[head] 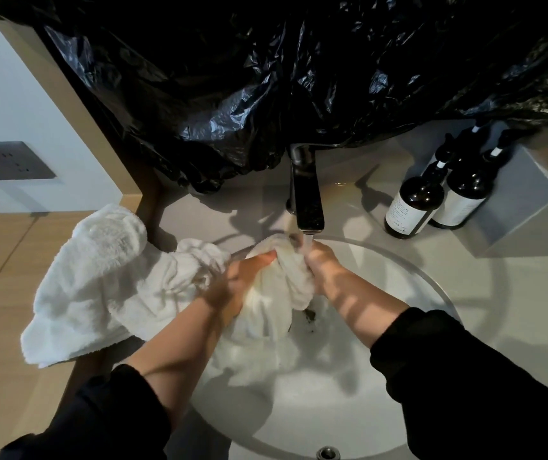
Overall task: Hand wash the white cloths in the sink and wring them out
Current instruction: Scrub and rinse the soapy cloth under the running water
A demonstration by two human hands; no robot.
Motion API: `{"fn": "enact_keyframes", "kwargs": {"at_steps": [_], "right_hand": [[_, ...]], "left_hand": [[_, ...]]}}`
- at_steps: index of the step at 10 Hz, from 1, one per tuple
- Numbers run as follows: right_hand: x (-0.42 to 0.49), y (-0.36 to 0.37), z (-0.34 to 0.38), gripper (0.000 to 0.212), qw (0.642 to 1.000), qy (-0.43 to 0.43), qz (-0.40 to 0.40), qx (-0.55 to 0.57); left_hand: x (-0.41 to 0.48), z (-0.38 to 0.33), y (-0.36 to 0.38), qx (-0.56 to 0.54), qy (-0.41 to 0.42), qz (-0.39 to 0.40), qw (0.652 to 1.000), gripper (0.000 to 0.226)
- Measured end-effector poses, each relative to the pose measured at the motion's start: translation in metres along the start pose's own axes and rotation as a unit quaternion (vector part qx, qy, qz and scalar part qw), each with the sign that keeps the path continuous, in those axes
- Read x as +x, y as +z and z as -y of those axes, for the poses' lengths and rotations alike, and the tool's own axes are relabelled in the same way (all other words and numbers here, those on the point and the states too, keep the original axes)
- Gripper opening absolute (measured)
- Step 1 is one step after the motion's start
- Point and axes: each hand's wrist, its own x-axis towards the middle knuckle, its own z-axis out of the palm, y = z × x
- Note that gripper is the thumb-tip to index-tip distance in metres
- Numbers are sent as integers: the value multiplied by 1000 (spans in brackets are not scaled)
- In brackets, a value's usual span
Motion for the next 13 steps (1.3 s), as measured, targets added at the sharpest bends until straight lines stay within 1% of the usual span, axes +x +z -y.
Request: {"fn": "enact_keyframes", "kwargs": {"at_steps": [1, 2, 3, 4, 5, 6, 7, 8, 9, 10, 11, 12, 13], "right_hand": [[-5, -26, -5, 24, 999, -27, -43, -18], [-11, -44, -8, 27, 999, -21, -31, 35], [-26, -66, -5, 31, 986, 26, 44, 161], [-31, -88, -6, 34, 957, 65, 99, 265], [-27, -109, -12, 41, 936, 89, 152, 305], [-28, -120, -14, 35, 982, 20, 177, 61], [-30, -119, -3, 71, 958, -134, 193, -163], [-42, -96, 12, 88, 888, -196, 262, -323], [-44, -79, 14, 51, 856, -171, 261, -411], [-43, -81, 9, 17, 863, -158, 225, -425], [-43, -91, 4, 50, 907, -124, 216, -339], [-50, -95, 2, 59, 953, -119, 213, -179], [-58, -97, 9, 51, 975, -98, 199, -19]], "left_hand": [[-4, -7, 20, -14, -12, 18, 1000, 21], [-1, -7, 34, -33, 3, 49, 998, 39], [0, -6, 45, -54, 2, 57, 997, 39], [2, -4, 48, -73, 5, 98, 992, 31], [0, -2, 40, -145, 7, 124, 982, 37], [2, -2, 33, -134, -24, 140, 981, 43], [-1, -7, 31, -96, -3, 162, 982, 43], [-11, -11, 36, -29, 24, 164, 986, 25], [-7, -14, 32, 143, 84, 101, 981, 36], [5, -12, 25, 258, 101, 12, 961, 54], [11, -8, 24, 279, 109, -30, 954, 36], [12, 6, 21, 190, 87, -33, 977, 33], [2, 26, 17, 121, 81, 35, 989, 39]]}}
